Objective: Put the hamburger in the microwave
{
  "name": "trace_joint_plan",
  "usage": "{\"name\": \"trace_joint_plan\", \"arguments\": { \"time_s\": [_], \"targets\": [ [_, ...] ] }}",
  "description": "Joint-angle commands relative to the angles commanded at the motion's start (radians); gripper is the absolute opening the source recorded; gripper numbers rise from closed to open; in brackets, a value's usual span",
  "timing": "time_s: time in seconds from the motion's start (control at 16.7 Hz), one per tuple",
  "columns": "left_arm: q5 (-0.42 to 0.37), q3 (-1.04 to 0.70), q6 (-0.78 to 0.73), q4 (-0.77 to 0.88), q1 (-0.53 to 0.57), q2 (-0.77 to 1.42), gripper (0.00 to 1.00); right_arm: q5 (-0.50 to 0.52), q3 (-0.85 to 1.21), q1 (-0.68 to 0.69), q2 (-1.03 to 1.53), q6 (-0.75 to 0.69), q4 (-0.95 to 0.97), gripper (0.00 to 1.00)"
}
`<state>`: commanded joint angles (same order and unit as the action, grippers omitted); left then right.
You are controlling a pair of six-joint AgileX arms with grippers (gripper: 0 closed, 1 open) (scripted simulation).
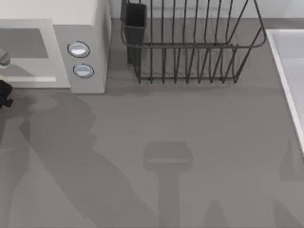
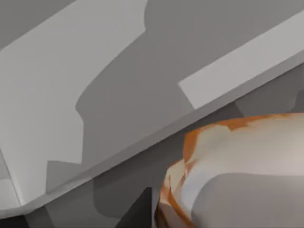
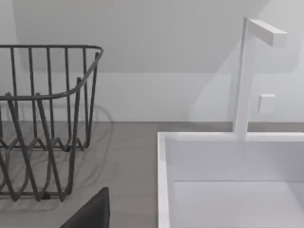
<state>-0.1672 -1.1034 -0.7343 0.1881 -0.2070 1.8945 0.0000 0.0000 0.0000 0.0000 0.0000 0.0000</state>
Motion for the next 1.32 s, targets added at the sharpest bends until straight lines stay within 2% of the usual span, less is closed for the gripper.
{"name": "trace_joint_plan", "arguments": {
  "time_s": [0.36,0.6,0.84,1.32],
  "targets": [
    [-0.061,0.147,0.372,-0.656,-0.008,0.122,0.0,0.0,0.0,0.0,0.0,0.0,0.0,1.0],
    [-0.079,0.232,0.549,-0.943,-0.016,0.171,0.0,0.0,0.0,0.0,0.0,0.0,0.0,1.0],
    [-0.085,0.263,0.629,-1.063,-0.022,0.186,0.0,0.0,0.0,0.0,0.0,0.0,0.0,1.0],
    [-0.067,0.231,0.634,-1.077,-0.008,0.186,0.0,0.0,0.0,0.0,0.0,0.0,0.0,1.0]
  ]
}}
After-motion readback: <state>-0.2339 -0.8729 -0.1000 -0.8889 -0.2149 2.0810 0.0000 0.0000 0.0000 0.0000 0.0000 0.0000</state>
